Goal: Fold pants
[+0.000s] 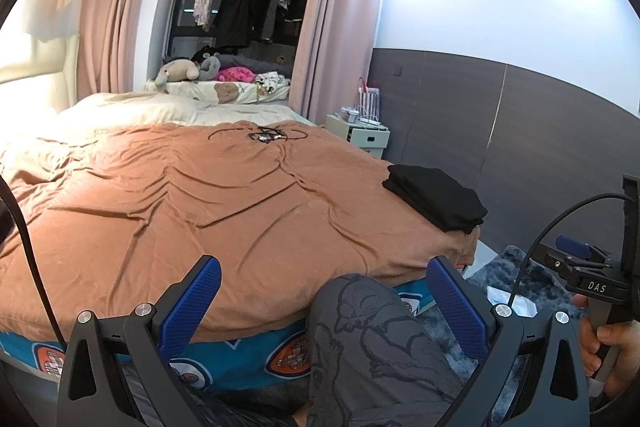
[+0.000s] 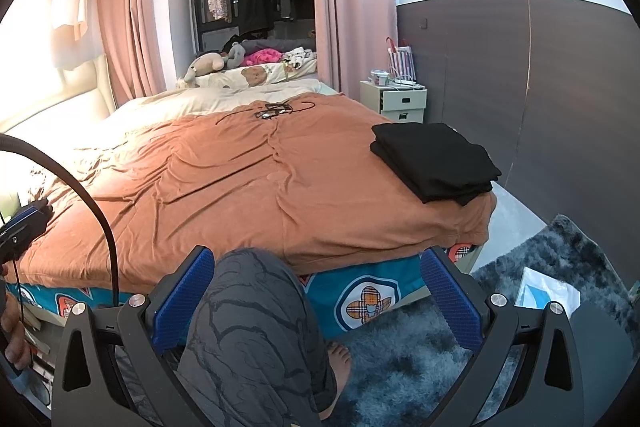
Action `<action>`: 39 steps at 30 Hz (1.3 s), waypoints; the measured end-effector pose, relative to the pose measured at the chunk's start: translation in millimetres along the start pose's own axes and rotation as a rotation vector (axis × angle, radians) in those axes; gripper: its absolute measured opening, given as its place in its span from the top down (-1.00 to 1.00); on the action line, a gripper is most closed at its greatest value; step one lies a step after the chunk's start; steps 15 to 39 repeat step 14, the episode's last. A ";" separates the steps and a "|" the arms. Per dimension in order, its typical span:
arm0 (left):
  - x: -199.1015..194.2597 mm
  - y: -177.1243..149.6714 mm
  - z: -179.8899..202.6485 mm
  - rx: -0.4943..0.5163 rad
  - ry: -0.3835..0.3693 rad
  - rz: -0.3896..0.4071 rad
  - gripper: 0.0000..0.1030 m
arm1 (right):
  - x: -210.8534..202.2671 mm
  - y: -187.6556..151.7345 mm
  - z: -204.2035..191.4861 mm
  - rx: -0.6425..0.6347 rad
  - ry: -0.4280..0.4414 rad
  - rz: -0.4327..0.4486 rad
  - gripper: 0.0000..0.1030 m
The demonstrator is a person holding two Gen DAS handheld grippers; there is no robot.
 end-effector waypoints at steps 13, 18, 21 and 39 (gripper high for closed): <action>-2.8 0.6 2.4 0.009 -0.003 0.005 -0.99 | 0.5 -1.6 0.9 0.003 0.001 -0.004 -1.00; -2.7 0.1 2.5 0.009 -0.003 0.003 -1.00 | 0.4 -1.6 1.0 0.003 0.002 -0.003 -1.00; -2.7 0.1 2.5 0.009 -0.003 0.003 -1.00 | 0.4 -1.6 1.0 0.003 0.002 -0.003 -1.00; -2.7 0.1 2.5 0.009 -0.003 0.003 -1.00 | 0.4 -1.6 1.0 0.003 0.002 -0.003 -1.00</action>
Point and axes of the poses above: each gripper's, at about its wrist camera, not at the fingertips, and x roughly the way its jaws point, z to its right, y to its top, the point moved 9 cm from there along x, roughly the way its jaws point, and after that the axes turned 9 degrees about y, right-handed, at the moved point
